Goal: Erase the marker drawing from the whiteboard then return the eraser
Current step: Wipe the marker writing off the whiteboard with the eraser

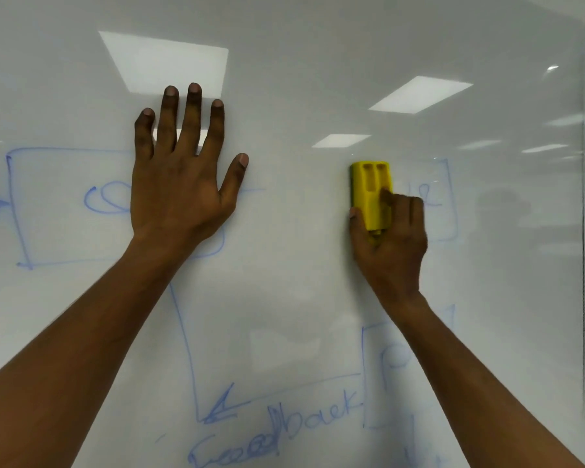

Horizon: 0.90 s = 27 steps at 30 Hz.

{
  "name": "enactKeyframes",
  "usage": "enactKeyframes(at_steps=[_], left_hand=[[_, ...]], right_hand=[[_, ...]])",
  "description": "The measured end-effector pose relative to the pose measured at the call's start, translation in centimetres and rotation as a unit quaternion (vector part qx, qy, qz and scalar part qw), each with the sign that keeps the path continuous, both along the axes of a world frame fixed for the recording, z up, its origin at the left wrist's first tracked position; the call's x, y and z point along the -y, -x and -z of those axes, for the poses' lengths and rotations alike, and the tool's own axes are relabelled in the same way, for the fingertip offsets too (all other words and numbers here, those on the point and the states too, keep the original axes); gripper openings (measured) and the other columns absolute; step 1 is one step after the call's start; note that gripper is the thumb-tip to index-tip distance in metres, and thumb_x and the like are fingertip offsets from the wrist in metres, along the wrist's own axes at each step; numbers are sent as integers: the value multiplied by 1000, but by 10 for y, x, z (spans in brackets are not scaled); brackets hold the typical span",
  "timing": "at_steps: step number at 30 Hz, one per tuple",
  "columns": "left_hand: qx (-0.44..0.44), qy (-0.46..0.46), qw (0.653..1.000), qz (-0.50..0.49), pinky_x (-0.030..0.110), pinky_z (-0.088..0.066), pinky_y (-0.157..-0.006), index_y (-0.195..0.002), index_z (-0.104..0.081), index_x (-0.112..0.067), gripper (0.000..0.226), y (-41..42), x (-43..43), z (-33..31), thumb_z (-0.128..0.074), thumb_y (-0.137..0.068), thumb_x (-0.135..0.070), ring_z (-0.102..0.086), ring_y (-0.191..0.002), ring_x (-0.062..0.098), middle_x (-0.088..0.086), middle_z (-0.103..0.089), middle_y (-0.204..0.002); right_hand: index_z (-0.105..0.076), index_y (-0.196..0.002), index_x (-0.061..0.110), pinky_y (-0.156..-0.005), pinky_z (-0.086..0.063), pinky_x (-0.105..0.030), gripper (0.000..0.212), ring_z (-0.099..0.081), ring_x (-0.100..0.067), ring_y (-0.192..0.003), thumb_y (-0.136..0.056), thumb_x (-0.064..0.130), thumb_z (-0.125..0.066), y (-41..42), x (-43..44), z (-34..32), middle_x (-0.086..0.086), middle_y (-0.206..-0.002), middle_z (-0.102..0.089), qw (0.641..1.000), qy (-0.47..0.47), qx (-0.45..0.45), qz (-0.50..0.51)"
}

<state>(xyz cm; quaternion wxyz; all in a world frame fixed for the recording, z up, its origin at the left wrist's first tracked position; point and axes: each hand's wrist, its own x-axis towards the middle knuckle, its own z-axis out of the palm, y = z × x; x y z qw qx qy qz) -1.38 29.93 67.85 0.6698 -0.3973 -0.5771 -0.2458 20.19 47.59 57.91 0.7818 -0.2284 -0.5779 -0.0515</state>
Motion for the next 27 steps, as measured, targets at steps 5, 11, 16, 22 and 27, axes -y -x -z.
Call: enactKeyframes(at_steps=[5, 11, 16, 22, 27], left_hand=[[-6, -9, 1000, 2, 59, -9, -132, -171, -19, -17, 71, 1, -1, 0, -25, -114, -58, -11, -165, 38, 14, -15, -179], [-11, -24, 1000, -7, 59, -11, -132, -171, -21, -17, 71, 1, -2, 1, -27, -114, -58, -14, -165, 38, 14, -18, -178], [-3, -22, 1000, -12, 59, -12, -132, -170, -23, -18, 71, 2, -1, 0, -27, -113, -60, -14, -165, 37, 13, -18, -178], [-3, -21, 1000, -5, 58, -12, -132, -170, -24, -19, 70, 1, 2, 0, -28, -113, -60, -15, -165, 36, 12, -18, -178], [-2, -26, 1000, -10, 57, -12, -132, -170, -24, -19, 70, -1, 0, 1, -28, -113, -59, -15, -165, 37, 12, -19, -178]], right_hand=[[-61, -123, 5, -66, -49, -29, 46, -63, -27, -89, -89, 32, -78, -17, -18, 34, -14, -112, -61, 990, -96, 99, 24], [-61, -106, -5, -75, -42, -38, 39, -58, -40, -90, -90, 26, -79, -68, -81, 8, -26, -102, -58, 995, 74, -72, 4], [-64, -115, 0, -76, -46, -38, 42, -58, -34, -92, -90, 30, -78, -25, -43, -7, -21, -105, -60, 999, -33, -20, -19], [-67, -120, 3, -74, -55, -36, 44, -67, -32, -93, -89, 32, -79, -34, -49, 50, -17, -112, -64, 991, -110, 77, -12], [-63, -108, -5, -74, -43, -35, 41, -58, -37, -88, -88, 26, -81, -71, -93, 21, -25, -100, -58, 997, 35, -75, -11]])
